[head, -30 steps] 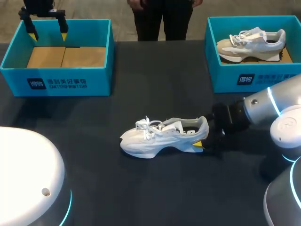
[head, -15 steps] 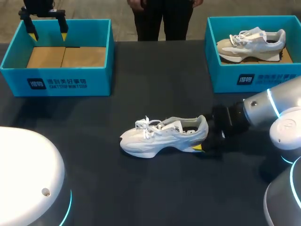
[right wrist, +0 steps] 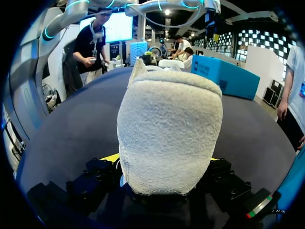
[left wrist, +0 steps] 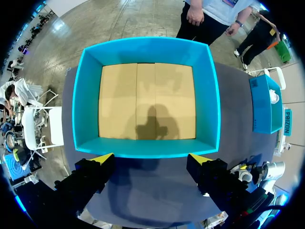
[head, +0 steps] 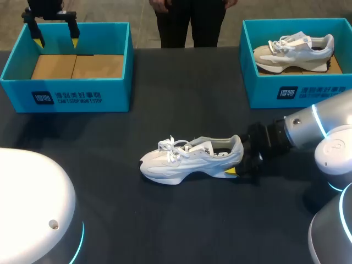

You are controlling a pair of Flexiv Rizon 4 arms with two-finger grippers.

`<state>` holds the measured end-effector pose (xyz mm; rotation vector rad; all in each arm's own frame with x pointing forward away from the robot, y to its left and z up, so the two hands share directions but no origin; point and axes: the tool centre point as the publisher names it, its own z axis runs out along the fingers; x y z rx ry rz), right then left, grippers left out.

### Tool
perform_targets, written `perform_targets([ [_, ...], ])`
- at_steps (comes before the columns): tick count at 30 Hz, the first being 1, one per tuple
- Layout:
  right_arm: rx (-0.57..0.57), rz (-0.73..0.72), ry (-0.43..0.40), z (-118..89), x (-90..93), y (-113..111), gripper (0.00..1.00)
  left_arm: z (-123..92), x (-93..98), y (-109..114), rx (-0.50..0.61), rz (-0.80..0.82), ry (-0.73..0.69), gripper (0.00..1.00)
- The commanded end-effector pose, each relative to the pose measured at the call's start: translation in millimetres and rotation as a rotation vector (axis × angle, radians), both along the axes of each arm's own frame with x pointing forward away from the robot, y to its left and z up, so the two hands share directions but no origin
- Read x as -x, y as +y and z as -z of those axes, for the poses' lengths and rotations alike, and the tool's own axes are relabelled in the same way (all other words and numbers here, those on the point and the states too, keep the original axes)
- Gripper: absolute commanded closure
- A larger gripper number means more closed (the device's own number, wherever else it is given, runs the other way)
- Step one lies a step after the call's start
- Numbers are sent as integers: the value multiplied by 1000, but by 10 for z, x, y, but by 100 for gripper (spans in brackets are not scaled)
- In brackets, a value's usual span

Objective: Take the shoe out of the shoebox, open the shoe tongue, remove and reinsert the insole, then place the shoe into the shoebox

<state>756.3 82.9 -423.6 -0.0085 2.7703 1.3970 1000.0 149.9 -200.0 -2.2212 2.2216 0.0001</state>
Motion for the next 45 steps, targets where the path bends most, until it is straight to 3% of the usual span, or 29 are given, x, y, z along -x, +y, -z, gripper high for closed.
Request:
perform_targets([
  [1,2,-6,4,52,-22,59,100,0,0,0,0,0,0,0],
  [28,-3,-10,9,53,-8,70,100,0,0,0,0,0,0,0],
  [33,-3,-10,9,53,-8,70,100,-44,127,-225,-5,-13,-14,0],
  [45,-3,-10,9,53,-8,70,100,-261,602,-1017,-64,-46,-57,0],
])
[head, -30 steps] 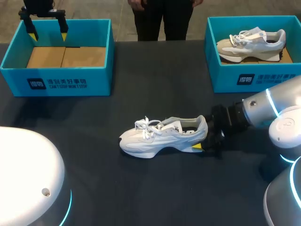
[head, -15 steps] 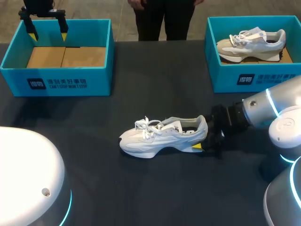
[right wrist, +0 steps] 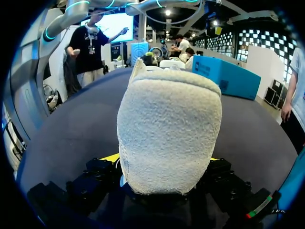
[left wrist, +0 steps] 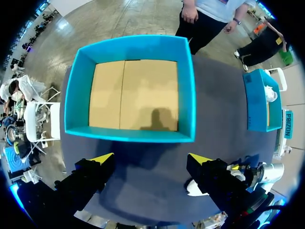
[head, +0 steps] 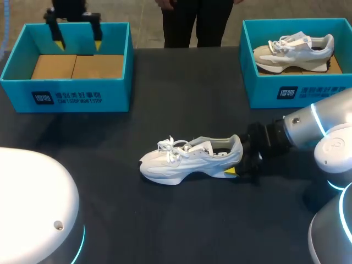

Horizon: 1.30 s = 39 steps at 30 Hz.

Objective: Take the shoe out of the shoebox, open the shoe tongue, remove and reinsert the insole, then place the shoe into the shoebox

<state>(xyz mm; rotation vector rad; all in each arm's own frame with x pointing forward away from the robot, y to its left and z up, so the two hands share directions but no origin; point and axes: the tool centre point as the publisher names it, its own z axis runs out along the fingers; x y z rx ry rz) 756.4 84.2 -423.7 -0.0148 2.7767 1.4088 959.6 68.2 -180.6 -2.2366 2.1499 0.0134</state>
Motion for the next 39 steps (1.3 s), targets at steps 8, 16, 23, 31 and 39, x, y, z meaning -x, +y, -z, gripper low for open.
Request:
perform_targets([
  [8,2,-2,1,51,-7,57,100,-122,577,-681,-20,-19,-75,0],
  [16,2,-2,1,51,-7,57,100,-90,961,-1044,3,-74,-73,0],
  [23,2,-2,1,51,-7,57,100,53,1357,-1304,-6,-133,-66,0],
  [31,2,-2,1,51,-7,57,100,287,1676,-1627,17,-156,-54,0],
  [39,2,-2,1,51,-7,57,100,563,1838,-1969,33,-101,-14,0],
])
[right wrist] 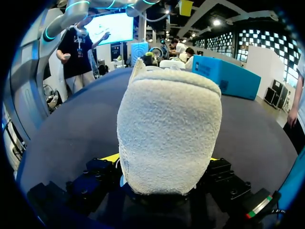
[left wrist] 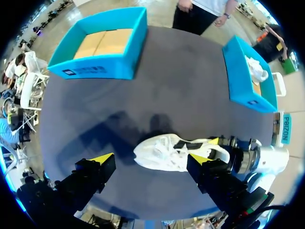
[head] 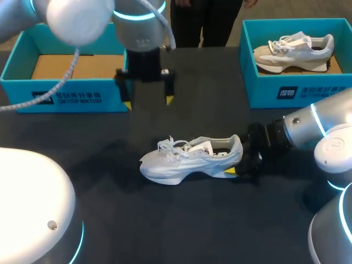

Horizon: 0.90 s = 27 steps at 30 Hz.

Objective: Take the shoe out of the shoebox, open the shoe tongue, remove and reinsert the insole, then place the shoe into the shoebox

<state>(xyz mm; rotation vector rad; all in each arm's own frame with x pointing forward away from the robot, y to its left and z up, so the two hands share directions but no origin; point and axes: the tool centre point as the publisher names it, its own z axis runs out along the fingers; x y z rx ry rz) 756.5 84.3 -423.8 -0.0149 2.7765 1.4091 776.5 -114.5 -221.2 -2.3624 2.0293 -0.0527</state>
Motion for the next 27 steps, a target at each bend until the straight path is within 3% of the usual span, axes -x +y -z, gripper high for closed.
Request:
perform_targets([
  [1,2,-2,1,50,-6,56,100,189,19,-177,-8,18,15,0],
  [15,2,-2,1,50,-6,56,100,587,179,-640,2,152,68,0],
  [27,2,-2,1,50,-6,56,100,799,207,-912,-8,230,63,0],
])
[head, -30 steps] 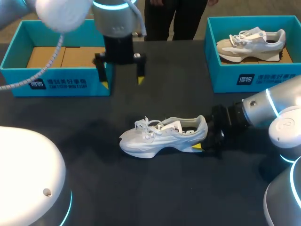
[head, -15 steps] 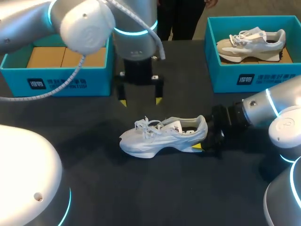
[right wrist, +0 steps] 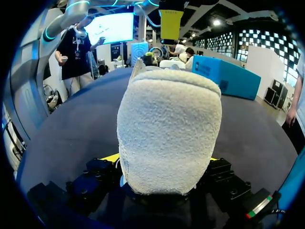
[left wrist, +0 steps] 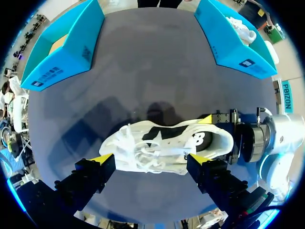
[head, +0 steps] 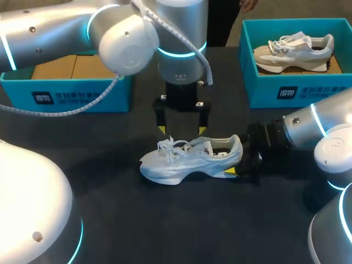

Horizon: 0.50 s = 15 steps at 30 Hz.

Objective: Take the shoe out of the shoebox, open the shoe tongue, remove and reinsert the insole, then place the shoe into the shoebox

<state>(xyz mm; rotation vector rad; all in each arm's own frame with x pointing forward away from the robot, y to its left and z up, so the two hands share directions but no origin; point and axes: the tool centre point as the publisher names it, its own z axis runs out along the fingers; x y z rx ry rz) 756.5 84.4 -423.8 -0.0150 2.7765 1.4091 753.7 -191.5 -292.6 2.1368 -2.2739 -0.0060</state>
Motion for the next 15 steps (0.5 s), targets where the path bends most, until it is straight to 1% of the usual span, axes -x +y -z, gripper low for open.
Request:
perform_targets([
  [1,2,-1,1,50,-6,55,100,100,-20,-177,-13,29,3,0],
  [15,2,-1,1,50,-6,55,100,343,-63,-470,-25,118,6,0],
])
